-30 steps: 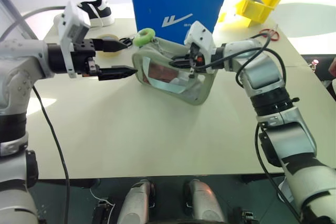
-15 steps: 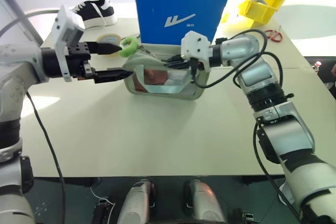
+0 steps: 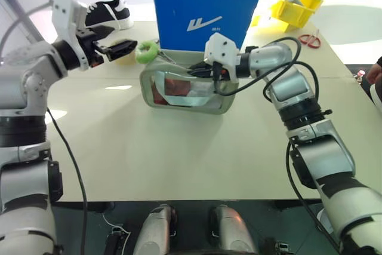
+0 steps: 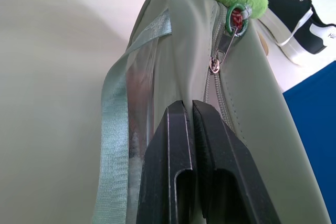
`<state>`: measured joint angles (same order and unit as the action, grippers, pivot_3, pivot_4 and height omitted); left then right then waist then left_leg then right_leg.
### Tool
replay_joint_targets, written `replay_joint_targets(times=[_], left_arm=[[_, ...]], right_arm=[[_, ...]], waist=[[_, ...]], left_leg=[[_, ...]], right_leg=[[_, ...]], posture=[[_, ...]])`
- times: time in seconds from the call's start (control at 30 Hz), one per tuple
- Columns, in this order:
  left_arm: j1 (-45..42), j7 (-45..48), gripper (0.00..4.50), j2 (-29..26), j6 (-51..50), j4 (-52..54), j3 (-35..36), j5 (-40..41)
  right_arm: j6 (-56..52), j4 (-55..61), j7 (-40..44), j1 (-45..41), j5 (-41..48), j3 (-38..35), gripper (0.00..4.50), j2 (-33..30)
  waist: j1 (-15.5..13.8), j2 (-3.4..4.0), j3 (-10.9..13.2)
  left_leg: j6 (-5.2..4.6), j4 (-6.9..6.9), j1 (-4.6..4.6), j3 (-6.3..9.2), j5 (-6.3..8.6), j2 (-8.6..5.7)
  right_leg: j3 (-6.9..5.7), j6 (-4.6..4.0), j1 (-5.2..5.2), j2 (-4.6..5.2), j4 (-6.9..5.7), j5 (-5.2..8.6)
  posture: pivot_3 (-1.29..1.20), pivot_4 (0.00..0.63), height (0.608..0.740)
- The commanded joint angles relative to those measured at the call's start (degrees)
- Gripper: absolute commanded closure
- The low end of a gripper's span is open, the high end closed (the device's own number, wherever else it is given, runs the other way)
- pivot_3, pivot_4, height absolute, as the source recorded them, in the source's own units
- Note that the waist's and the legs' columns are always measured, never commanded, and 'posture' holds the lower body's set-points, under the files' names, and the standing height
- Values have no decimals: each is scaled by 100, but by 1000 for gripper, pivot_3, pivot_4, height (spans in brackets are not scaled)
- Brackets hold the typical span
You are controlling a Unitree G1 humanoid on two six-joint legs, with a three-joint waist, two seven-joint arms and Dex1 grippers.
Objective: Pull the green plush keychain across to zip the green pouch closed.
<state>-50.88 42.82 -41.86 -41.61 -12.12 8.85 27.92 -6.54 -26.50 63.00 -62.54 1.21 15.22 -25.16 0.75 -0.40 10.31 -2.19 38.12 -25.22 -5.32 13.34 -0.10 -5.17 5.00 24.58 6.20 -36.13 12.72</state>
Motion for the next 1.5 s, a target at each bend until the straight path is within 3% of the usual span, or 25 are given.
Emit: replay_joint_targets(times=[0.03, 0.17, 0.3, 0.6, 0.83, 0.93, 1.1, 1.5], left_arm=[[-80, 35, 0, 9, 115, 67, 164, 35], [-152, 160, 0, 1, -70, 14, 273, 203], [-171, 181, 0, 45, -167, -50, 360, 299], [-124, 255, 0, 74, -141, -161, 362, 316], [-435, 304, 0, 234, -23, -626, 272, 232], [-481, 360, 0, 266, -26, -703, 243, 212], [-616, 328, 0, 308, -29, -950, 296, 187], [-933, 310, 0, 914, 129, -2136, 485, 208]], right_arm=[[-292, 231, -71, 85, 73, -139, 4476, 10], [-650, 436, -94, 114, 224, -280, 3135, -39], [-1044, 838, -89, 188, 401, -464, 1121, -231], [-2240, 1999, 347, 659, 1059, -1135, 1121, -1519], [-2165, 1955, 117, 1130, 920, -1065, 1121, -1640], [-2068, 1768, -5, 1167, 858, -991, 1909, -1510], [-2091, 1697, -94, 1132, 895, -973, 4402, -1383], [-2109, 1910, -153, 1307, 844, -918, 4460, -1481]], waist=[[3, 0, 0], [0, 0, 0], [-12, 0, 0], [-3, 0, 0], [7, -1, 1], [4, -1, 1], [0, -2, 1], [-1, -3, 1]], left_leg=[[0, 0, 0, 0, 0, 0], [1, 0, 0, 0, 0, 0], [2, 0, 0, 1, -1, 0], [-3, 0, -4, -1, 3, -6], [-30, 0, -2, -2, 19, -4], [-25, 0, -2, -5, 16, -4], [-6, 0, -3, -8, 3, -5], [-8, 1, -2, -8, 4, -5]], right_leg=[[0, 0, 0, 0, 1, 0], [0, 0, 0, 1, 0, 0], [0, 0, 1, 5, 0, -1], [-5, 2, 5, 24, 2, -1], [-5, 2, 6, 25, 1, -1], [-5, 2, 6, 25, 1, -1], [-5, 2, 6, 20, 1, -2], [-5, 4, 5, 18, 1, -3]], posture=[[0, 150, 740], [0, 150, 740], [0, 150, 740], [0, 150, 740], [0, 150, 740], [0, 150, 740], [0, 150, 740], [0, 150, 740]])
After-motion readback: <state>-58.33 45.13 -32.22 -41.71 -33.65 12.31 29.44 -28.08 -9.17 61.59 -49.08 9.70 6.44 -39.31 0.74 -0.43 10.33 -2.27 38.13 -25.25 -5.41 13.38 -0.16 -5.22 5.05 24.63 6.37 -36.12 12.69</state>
